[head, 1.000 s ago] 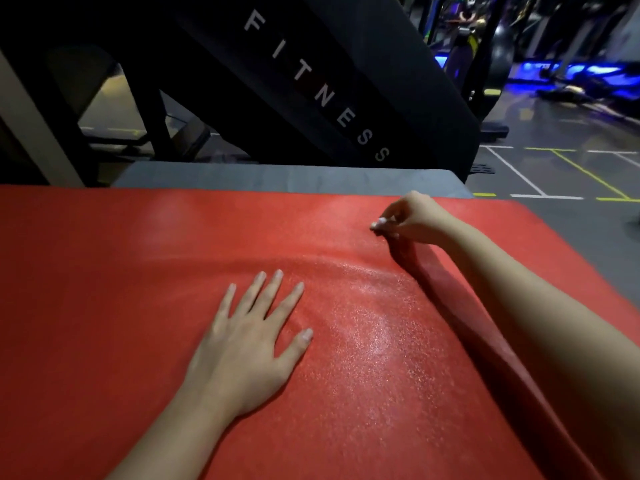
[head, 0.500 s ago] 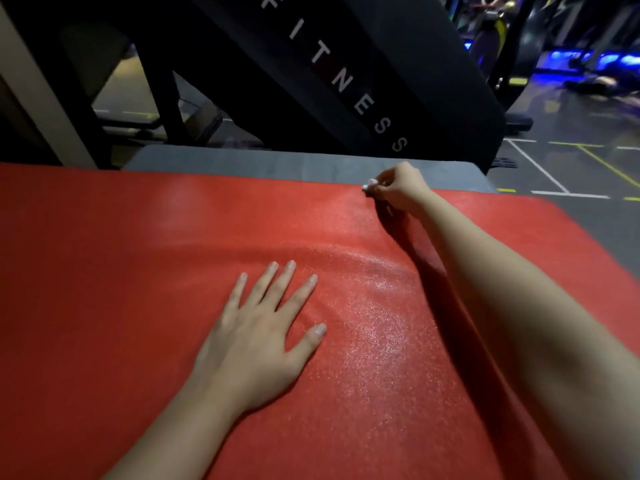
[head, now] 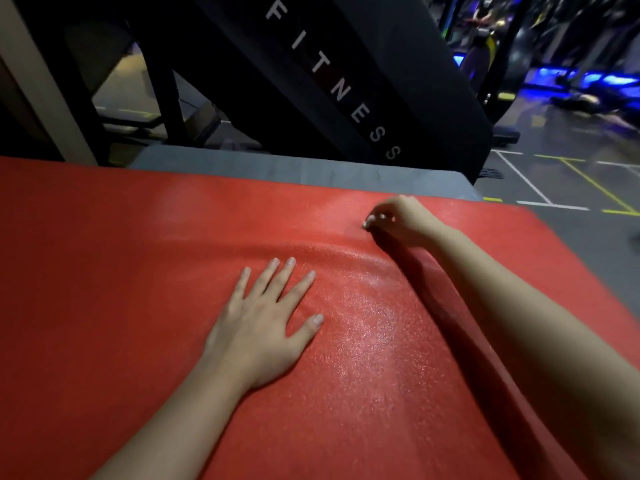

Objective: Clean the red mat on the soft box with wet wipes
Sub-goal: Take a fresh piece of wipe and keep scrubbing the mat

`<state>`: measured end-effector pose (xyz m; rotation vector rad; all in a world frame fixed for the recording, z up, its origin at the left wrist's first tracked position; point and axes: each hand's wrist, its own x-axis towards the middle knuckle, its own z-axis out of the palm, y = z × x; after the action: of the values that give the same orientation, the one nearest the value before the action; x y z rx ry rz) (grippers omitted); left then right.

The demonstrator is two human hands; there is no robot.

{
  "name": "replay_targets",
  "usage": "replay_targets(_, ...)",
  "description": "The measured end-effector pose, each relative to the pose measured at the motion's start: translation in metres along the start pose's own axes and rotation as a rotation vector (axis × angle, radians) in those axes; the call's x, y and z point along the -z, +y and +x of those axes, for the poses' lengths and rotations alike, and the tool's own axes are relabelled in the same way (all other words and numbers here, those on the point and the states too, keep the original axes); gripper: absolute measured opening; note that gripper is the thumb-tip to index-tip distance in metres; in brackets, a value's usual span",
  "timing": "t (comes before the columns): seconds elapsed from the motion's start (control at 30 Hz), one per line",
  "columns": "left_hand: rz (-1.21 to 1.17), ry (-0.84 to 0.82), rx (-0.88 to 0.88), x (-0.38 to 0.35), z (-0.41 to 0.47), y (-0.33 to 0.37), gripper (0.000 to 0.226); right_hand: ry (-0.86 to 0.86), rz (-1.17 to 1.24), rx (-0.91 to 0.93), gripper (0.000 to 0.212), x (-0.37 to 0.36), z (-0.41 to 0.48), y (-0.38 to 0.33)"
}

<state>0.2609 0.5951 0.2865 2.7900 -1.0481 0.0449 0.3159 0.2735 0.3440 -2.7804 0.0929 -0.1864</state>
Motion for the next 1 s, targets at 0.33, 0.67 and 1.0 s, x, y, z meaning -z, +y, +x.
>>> replay_targets(0.33, 0.024, -0.037, 0.01, 0.003, 0.001, 0.0, 0.08, 0.049, -0.081, 0.054, 0.014, -0.005, -0.049, -0.022)
replay_targets(0.67, 0.015, -0.023, 0.012, -0.001, 0.004, -0.002, 0.08, -0.183, 0.028, 0.111, 0.01, 0.014, -0.178, -0.056)
replay_targets(1.0, 0.004, -0.038, 0.007, 0.002, 0.004, -0.002, 0.085, 0.052, 0.019, -0.133, 0.01, -0.007, -0.162, -0.068)
